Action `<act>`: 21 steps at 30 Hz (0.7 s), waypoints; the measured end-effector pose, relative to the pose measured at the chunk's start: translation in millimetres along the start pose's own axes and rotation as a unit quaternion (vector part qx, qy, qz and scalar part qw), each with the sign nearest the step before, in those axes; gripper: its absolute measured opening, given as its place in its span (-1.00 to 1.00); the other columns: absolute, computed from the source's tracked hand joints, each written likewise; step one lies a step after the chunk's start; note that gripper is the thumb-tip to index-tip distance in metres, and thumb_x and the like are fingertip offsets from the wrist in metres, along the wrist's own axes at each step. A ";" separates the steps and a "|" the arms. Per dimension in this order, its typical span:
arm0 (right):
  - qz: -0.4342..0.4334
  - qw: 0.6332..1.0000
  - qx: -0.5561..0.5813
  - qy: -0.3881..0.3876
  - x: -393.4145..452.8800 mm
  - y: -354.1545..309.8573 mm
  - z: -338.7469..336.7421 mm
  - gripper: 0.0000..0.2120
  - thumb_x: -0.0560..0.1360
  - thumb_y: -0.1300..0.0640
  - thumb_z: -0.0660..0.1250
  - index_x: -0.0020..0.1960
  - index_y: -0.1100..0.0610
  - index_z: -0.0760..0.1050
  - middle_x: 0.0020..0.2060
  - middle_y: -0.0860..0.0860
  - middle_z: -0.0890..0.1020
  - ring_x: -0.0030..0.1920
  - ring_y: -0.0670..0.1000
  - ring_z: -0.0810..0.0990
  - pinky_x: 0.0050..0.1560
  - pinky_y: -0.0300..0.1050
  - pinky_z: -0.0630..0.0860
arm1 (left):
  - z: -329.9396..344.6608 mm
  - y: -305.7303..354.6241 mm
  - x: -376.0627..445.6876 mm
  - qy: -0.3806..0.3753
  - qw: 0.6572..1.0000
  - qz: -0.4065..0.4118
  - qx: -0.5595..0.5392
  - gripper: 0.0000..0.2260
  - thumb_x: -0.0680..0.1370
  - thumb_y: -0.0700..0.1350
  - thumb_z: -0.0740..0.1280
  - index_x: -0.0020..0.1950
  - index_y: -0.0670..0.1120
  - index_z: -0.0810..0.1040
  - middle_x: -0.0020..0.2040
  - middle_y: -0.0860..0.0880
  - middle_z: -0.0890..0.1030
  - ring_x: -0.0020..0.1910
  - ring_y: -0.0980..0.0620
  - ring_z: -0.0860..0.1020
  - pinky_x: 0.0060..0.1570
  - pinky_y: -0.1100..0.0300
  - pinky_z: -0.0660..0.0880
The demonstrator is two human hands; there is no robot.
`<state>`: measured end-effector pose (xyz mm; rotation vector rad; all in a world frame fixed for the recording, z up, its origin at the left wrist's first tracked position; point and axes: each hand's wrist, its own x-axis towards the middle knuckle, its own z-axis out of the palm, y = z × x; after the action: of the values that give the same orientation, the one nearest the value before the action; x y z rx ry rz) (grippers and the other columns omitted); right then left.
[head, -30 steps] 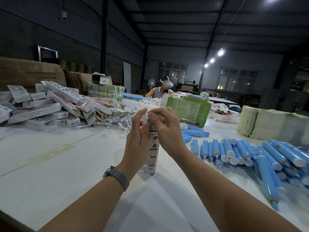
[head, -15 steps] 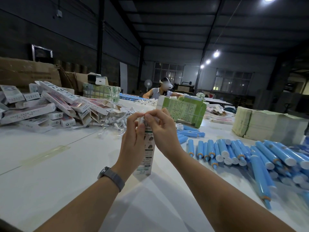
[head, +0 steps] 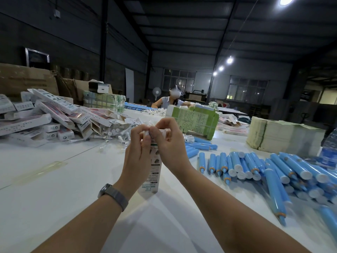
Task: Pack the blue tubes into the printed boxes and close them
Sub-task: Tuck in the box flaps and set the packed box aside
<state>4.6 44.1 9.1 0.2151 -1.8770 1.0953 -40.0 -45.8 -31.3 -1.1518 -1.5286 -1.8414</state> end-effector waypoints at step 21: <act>0.046 0.995 0.091 -0.017 -5.3 -2.6 -5.4 -0.76 0.57 0.04 0.14 -0.05 0.22 0.41 -0.33 -0.15 0.50 -0.27 -0.12 0.49 -0.21 -0.20 0.47 | -0.2 0.7 -0.6 -0.006 1.000 -0.019 -0.008 -0.80 0.67 0.08 0.07 0.05 0.44 0.30 -0.15 0.07 0.59 -0.22 0.07 0.63 -0.28 0.17 0.59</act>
<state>12.4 45.2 7.5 0.2531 -1.8326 1.3346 -39.1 -46.3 -31.4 -1.1522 -1.5541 -1.8780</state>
